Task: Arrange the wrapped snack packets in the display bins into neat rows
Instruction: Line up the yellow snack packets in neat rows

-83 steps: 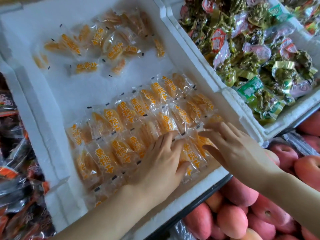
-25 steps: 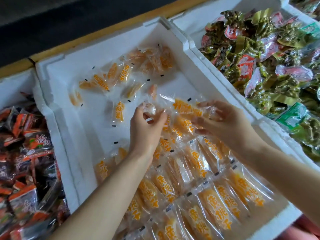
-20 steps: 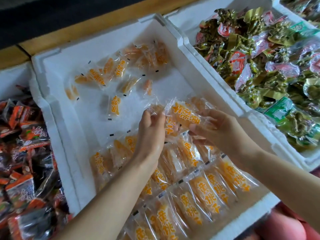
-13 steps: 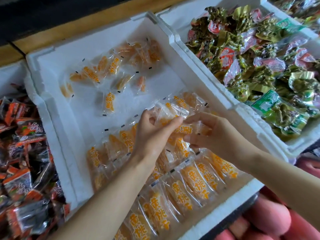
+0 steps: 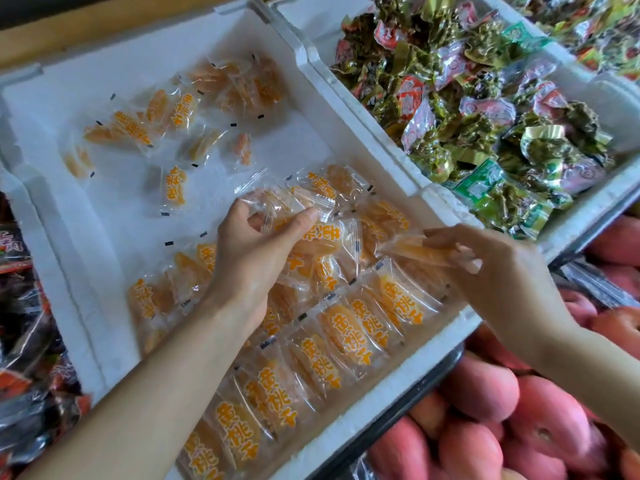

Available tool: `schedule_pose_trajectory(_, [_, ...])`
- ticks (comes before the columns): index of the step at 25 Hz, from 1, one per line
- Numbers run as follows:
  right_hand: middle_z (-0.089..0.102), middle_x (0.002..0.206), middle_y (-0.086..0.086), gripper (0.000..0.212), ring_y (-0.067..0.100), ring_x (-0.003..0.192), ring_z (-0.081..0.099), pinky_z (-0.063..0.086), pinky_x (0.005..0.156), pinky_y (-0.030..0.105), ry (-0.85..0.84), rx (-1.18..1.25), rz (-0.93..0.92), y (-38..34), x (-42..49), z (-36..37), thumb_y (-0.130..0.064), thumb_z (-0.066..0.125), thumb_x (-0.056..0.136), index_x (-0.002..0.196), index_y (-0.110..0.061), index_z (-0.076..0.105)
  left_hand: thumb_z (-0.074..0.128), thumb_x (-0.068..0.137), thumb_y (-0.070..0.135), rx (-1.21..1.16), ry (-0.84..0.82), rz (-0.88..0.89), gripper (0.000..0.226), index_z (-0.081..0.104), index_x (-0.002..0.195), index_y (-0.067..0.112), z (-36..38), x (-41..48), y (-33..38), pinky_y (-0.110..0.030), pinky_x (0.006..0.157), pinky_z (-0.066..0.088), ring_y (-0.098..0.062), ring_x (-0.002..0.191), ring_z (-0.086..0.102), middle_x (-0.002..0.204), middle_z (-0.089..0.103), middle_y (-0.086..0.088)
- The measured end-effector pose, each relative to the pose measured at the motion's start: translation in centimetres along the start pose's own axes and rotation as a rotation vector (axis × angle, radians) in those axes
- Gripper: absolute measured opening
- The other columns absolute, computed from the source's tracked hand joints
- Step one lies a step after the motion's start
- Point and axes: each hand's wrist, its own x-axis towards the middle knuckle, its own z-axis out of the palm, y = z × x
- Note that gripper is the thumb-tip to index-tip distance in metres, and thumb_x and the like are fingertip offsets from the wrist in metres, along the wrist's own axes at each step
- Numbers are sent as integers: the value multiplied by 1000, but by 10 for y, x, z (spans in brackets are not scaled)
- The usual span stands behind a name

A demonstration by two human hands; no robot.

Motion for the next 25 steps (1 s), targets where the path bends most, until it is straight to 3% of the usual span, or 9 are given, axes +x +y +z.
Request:
schedule_pose_trajectory(2, [71, 103, -9, 32, 17, 78, 68, 54, 66, 28, -15, -165, -117, 16, -13, -3, -7, 78, 69, 95, -24, 71, 83, 70, 22, -10, 8, 10, 40, 52, 96, 22, 5, -2, -1, -46, 65, 53, -32, 77, 72, 104, 71, -9])
schedule_pose_trajectory(5, [65, 118, -10, 52, 17, 82, 69, 54, 63, 29, -180, -293, -180, 38, -26, -2, 3, 77, 65, 106, -28, 69, 86, 55, 41, 30, 22, 0, 52, 53, 94, 30, 13, -3, -2, -59, 76, 49, -36, 92, 69, 111, 67, -11])
schedule_pose_trajectory(8, [58, 128, -4, 66, 19, 97, 66, 50, 75, 26, -276, -197, -103, 46, -30, 0, 18, 62, 68, 117, -27, 63, 82, 44, 57, 57, 10, -1, 65, 53, 96, 32, 23, -6, -3, -66, 80, 49, -38, 99, 65, 119, 62, -12])
schedule_pose_trajectory(10, [61, 123, 0, 67, 20, 102, 65, 46, 83, 21, -278, -98, -28, 49, -27, 1, 21, 47, 72, 120, -22, 61, 81, 42, 60, 70, 5, 2, 68, 53, 98, 32, 28, -7, -4, -67, 81, 48, -36, 100, 65, 120, 61, -10])
schedule_pose_trajectory(11, [63, 119, 1, 59, 20, 104, 64, 45, 86, 23, -270, -64, 15, 48, -25, 0, 17, 45, 78, 122, -20, 59, 81, 42, 61, 71, -3, 3, 70, 54, 99, 31, 30, -8, -3, -67, 81, 48, -36, 101, 65, 120, 61, -9])
schedule_pose_trajectory(13, [65, 117, 1, 37, 22, 107, 61, 45, 91, 33, -313, -92, 87, 41, -21, 0, -13, 48, 92, 128, -21, 51, 80, 41, 61, 83, -6, -4, 76, 53, 104, 28, 33, -9, -3, -67, 81, 48, -35, 102, 64, 121, 60, -10])
schedule_pose_trajectory(16, [64, 116, -5, 49, 19, 108, 59, 46, 87, 34, -434, -236, 141, 29, -16, 2, -46, 51, 89, 132, -28, 40, 80, 42, 60, 85, -21, -2, 77, 53, 106, 26, 36, -12, -1, -67, 83, 47, -29, 100, 66, 122, 59, -11])
schedule_pose_trajectory(21, [63, 104, -5, 44, 22, 101, 52, 46, 70, 34, -137, -314, 110, 34, -13, 5, -49, 63, 82, 118, -25, 54, 81, 44, 58, 93, -14, 12, 74, 53, 104, 24, 38, -11, -1, -67, 81, 48, -31, 102, 65, 120, 60, -10])
schedule_pose_trajectory(25, [62, 92, 2, 36, 28, 89, 54, 37, 53, 29, -44, -488, -20, 42, -17, 16, -43, 72, 76, 100, -19, 60, 82, 43, 60, 82, -7, 12, 70, 55, 99, 27, 36, -9, -6, -69, 82, 46, -39, 100, 64, 117, 63, -11])
